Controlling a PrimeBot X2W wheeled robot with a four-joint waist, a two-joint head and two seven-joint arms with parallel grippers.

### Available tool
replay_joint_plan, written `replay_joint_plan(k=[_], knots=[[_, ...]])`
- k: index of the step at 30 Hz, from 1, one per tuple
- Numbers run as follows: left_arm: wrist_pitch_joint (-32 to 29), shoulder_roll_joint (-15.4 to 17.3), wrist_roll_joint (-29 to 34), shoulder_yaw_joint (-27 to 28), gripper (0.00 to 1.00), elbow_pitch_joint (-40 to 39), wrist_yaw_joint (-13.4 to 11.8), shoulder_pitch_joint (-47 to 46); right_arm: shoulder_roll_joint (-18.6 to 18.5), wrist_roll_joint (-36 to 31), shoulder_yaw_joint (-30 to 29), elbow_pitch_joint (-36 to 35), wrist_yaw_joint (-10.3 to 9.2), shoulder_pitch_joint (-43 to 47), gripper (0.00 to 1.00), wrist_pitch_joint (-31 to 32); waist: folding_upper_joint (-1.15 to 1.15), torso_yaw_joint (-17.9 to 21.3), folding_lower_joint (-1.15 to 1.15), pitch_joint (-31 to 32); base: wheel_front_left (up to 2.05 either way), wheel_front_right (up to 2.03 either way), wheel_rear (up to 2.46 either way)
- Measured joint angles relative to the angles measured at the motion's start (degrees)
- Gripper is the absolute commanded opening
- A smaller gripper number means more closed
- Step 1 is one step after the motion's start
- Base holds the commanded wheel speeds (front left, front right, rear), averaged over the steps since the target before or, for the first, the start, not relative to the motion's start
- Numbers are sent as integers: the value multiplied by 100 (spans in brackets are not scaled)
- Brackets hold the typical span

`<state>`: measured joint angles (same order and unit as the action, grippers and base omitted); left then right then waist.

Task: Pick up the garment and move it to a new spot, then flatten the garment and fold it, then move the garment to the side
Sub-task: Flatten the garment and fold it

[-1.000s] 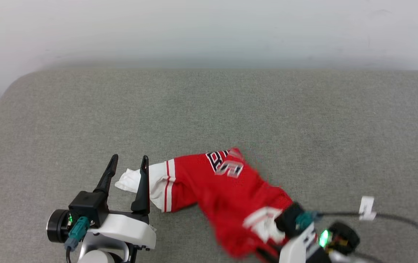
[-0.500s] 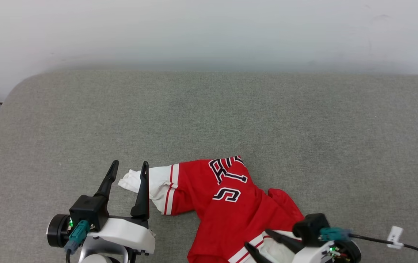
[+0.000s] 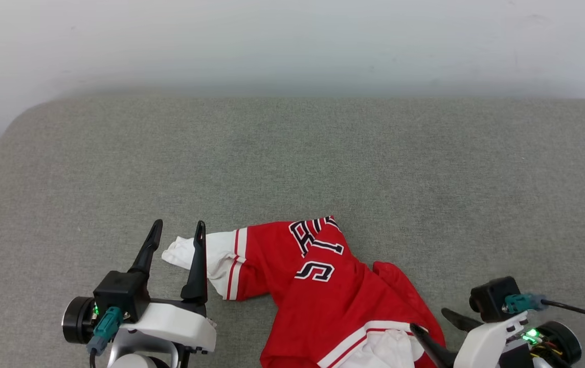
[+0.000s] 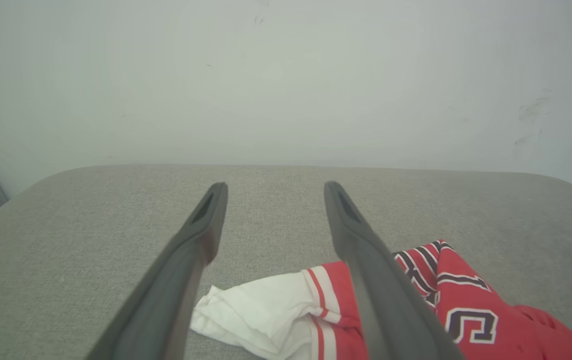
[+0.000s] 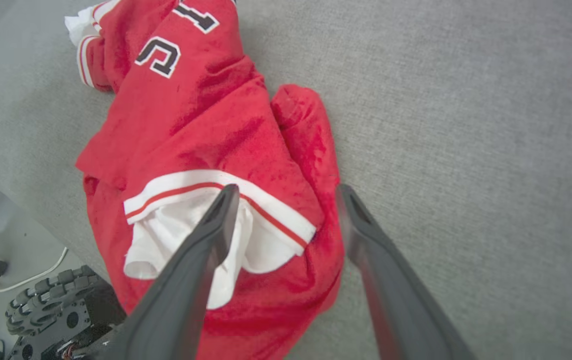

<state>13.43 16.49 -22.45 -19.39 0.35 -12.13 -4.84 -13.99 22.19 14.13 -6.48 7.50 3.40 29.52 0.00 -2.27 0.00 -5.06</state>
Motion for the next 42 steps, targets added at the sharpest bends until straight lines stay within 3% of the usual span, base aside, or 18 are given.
replay_joint_plan(k=[7, 15, 18, 19, 20, 21, 31, 42], knots=[[22, -64, -1, -40, 100, -9, 1, -48, -595, 240, 535, -482, 0, -88, 100, 1176, 0, -84, 0, -150, 0, 0, 0], [76, -146, -8, -59, 100, 77, 35, -153, -1011, 608, 1624, -686, 0, -373, 100, 1610, 0, -245, 0, -349, 0, 0, 0], [96, -205, -8, -60, 100, 156, 81, -261, -1152, 644, 2027, -331, 0, -628, 100, 1700, 0, -338, 0, -480, 0, 0, 0], [108, -219, -8, -59, 100, 170, 87, -270, -1151, 661, 2067, -238, 0, -669, 89, 1702, 0, -353, 0, -504, 0, 0, 0], [121, -229, -8, -55, 100, 188, 90, -278, -1150, 669, 2102, -163, 0, -705, 39, 1694, 0, -368, 0, -525, 0, 0, 0], [122, -236, -8, -53, 100, 207, 105, -279, -1143, 669, 2127, -100, 0, -742, 0, 1666, 0, -382, 0, -538, 0, 0, 0], [144, -242, 3, 25, 100, 256, 122, -279, -911, 601, 1569, -34, 0, -1100, 0, 1010, 0, -324, 0, -480, 0, 0, 0], [146, -197, 15, 78, 100, 183, 102, -277, -592, 191, -315, 735, 1, -1700, 0, 382, 0, -177, 0, -472, 0, 0, 0]])
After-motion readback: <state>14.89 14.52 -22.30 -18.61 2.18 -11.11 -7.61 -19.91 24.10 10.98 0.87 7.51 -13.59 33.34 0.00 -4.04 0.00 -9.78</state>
